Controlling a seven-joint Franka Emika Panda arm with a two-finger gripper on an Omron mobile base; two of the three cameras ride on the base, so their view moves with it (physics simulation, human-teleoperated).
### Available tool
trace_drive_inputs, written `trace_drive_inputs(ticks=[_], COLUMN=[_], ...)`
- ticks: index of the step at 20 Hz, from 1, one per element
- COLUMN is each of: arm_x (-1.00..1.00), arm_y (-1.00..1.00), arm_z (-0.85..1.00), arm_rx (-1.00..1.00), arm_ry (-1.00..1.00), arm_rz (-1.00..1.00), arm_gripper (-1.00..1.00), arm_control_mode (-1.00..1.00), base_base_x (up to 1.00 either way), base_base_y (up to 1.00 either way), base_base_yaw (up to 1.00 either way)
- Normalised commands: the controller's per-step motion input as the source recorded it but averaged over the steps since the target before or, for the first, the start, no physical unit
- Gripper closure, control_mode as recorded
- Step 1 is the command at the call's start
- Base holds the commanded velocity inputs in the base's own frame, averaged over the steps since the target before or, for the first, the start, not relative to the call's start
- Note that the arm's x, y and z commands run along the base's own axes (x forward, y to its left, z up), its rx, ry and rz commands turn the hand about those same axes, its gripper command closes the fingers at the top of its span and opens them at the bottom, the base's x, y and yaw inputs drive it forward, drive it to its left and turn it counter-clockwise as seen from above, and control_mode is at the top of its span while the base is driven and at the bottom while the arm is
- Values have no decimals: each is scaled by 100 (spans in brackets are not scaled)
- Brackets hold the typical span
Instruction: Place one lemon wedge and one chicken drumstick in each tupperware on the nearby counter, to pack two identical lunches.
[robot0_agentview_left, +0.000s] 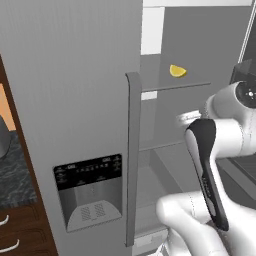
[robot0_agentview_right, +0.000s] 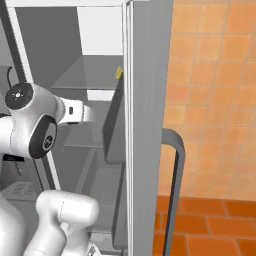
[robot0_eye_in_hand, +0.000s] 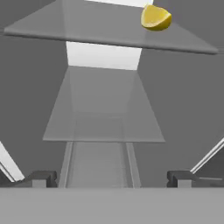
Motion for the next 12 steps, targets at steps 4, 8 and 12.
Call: trace_drive_inputs(ticks=[4, 8, 12], arm_x=[88, 68, 49], arm_y=[0, 1, -9], arm_z=[75, 91, 87], arm_rx=[0, -3, 0], arm_ry=[-20, -8, 2], arm_rz=[0, -4, 0], arm_gripper=[-100, -100, -100], arm_control_mode=[-100, -100, -100], base_base_x=[0, 0, 0], base_base_y=[0, 0, 0], base_base_yaw=[0, 0, 0])
